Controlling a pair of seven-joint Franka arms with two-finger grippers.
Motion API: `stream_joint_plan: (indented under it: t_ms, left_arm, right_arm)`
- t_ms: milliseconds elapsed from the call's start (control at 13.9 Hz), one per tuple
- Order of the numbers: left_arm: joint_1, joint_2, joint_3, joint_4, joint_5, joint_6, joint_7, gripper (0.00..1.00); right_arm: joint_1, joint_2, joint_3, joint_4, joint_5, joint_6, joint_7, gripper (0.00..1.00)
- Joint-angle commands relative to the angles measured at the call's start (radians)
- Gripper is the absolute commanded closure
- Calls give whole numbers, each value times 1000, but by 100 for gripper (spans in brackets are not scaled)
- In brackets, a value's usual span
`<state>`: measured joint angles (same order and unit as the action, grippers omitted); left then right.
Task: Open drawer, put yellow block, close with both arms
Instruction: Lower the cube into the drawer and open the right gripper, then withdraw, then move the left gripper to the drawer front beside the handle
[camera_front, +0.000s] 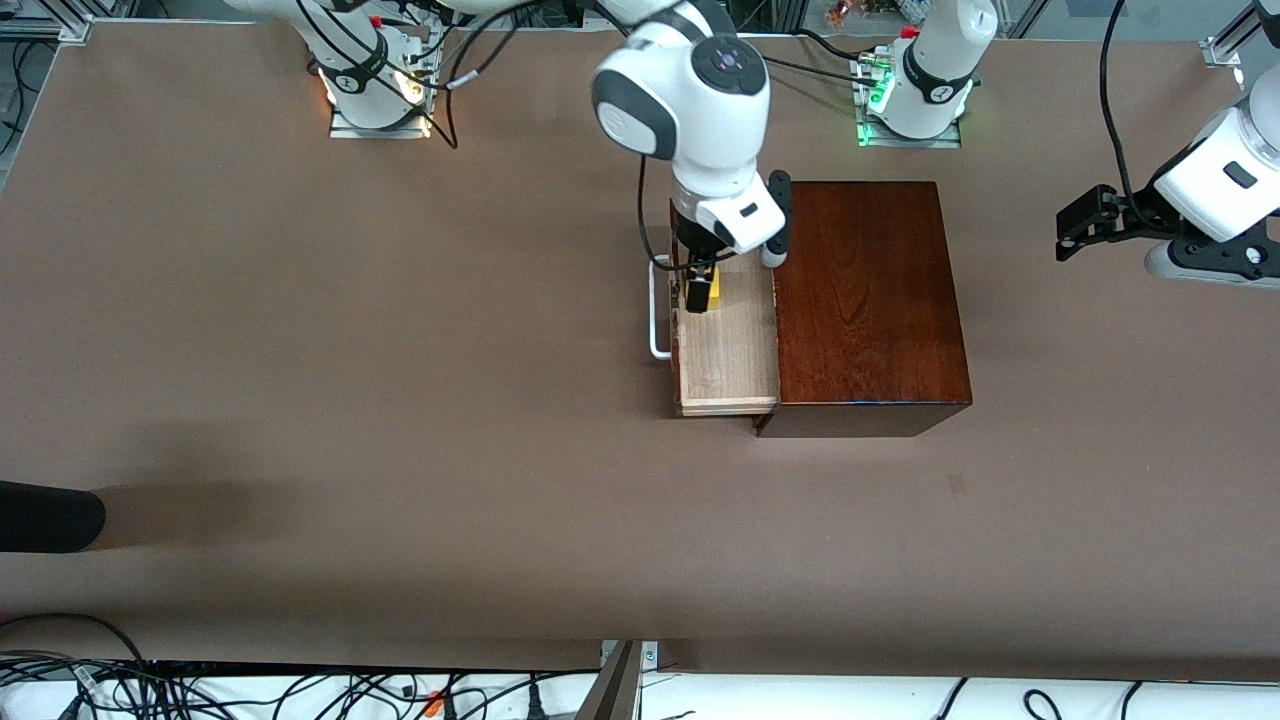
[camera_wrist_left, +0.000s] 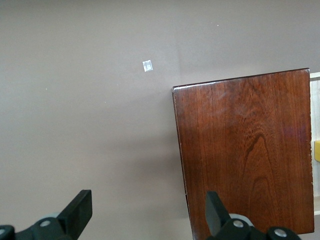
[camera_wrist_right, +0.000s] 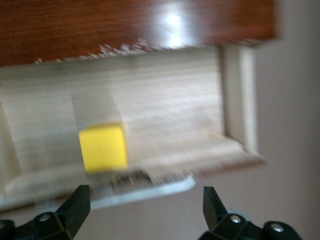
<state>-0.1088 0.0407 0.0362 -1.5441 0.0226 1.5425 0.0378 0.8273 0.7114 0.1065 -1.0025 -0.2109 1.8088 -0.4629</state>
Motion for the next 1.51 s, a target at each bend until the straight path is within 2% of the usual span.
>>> stream_joint_plan:
  t_ms: [0,216,361,433,721,938,1226,1298,1443]
  left_arm:
    - [1,-12,5,-1,11,2,20,0]
    - [1,-1,7,15,10,10,19,0]
    - [1,-1,5,25,8,7,17,0]
    - [1,-1,4,25,8,7,16,0]
    - [-28,5,-15,41,7,8,16,0]
    - [-58,22,-111,44,20,11,11,0]
    - [-69,56,-258,44,10,19,14,0]
    - [-69,79,-298,44,11,36,19,0]
    - [-69,90,-358,44,8,83,24,0]
  right_arm:
    - [-100,-104,10,-27,54,-83,10,0]
    - [-225,-176,9,-28,82,-107,7,0]
    - [-325,-219,4,-28,175,-172,15,0]
    - [-355,-249,-14,-30,180,-198,13,0]
    - [-373,-332,-166,-41,258,-316,18,0]
    - [-373,-415,-227,-105,260,-336,32,0]
    - [-373,-629,-295,-324,258,-330,160,0]
    - [-376,-680,-297,-388,255,-329,191,0]
    - [-453,-743,-278,-488,249,-312,242,0]
